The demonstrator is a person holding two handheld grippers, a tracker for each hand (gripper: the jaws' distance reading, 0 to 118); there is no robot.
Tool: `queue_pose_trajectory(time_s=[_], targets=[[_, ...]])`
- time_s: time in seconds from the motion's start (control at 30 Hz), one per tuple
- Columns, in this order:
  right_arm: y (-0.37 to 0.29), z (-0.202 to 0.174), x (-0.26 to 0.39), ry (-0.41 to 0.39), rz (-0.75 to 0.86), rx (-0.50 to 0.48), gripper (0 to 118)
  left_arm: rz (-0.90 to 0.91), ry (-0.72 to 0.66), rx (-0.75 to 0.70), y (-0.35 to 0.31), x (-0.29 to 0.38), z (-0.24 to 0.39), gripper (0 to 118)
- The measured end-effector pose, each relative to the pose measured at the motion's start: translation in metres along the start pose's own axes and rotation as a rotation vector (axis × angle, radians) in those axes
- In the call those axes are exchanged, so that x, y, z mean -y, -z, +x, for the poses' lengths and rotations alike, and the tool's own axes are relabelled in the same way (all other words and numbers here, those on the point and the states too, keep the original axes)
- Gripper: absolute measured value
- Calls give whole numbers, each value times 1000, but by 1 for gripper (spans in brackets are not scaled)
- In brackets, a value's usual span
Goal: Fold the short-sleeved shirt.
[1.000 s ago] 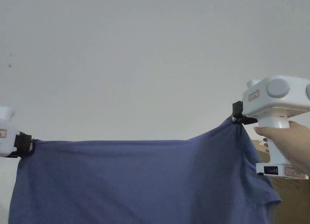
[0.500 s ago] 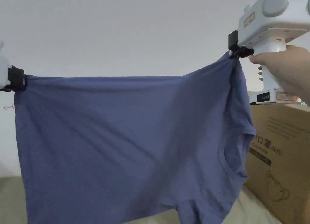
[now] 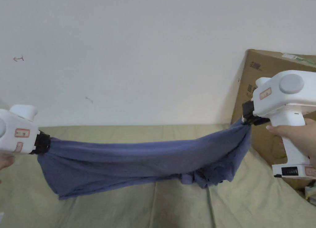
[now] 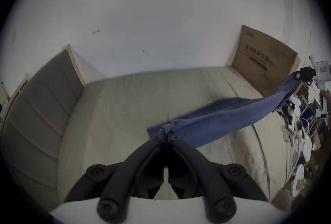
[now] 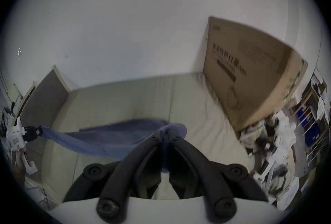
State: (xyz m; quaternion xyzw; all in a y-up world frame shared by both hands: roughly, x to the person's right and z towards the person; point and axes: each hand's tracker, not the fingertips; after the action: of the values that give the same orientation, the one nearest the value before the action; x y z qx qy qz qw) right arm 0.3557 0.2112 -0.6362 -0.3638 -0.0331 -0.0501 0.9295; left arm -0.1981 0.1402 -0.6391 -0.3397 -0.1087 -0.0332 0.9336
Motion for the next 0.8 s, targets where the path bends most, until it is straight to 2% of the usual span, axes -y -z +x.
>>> queue_pose_trajectory(time_s=[0.17, 0.33, 0.43, 0.57, 0.7, 0.8], targets=[[-30, 25, 101, 26, -113, -31, 7, -97, -56, 52, -37, 85, 9, 1], [-50, 45, 206, 3, -226, -53, 7, -173, -100, 87, -68, 176, 16, 1], [-46, 59, 281, 57, -327, -70, 7, -252, -142, 97, -74, 238, 20, 1], [-23, 75, 374, 64, -443, -42, 7, -312, -165, 104, -74, 298, 29, 1], [-14, 84, 423, 114, -461, -26, 7, -333, -163, 85, -73, 322, 38, 1], [-16, 83, 428, 76, -452, -24, 7, -373, -162, 67, -70, 327, 40, 1]])
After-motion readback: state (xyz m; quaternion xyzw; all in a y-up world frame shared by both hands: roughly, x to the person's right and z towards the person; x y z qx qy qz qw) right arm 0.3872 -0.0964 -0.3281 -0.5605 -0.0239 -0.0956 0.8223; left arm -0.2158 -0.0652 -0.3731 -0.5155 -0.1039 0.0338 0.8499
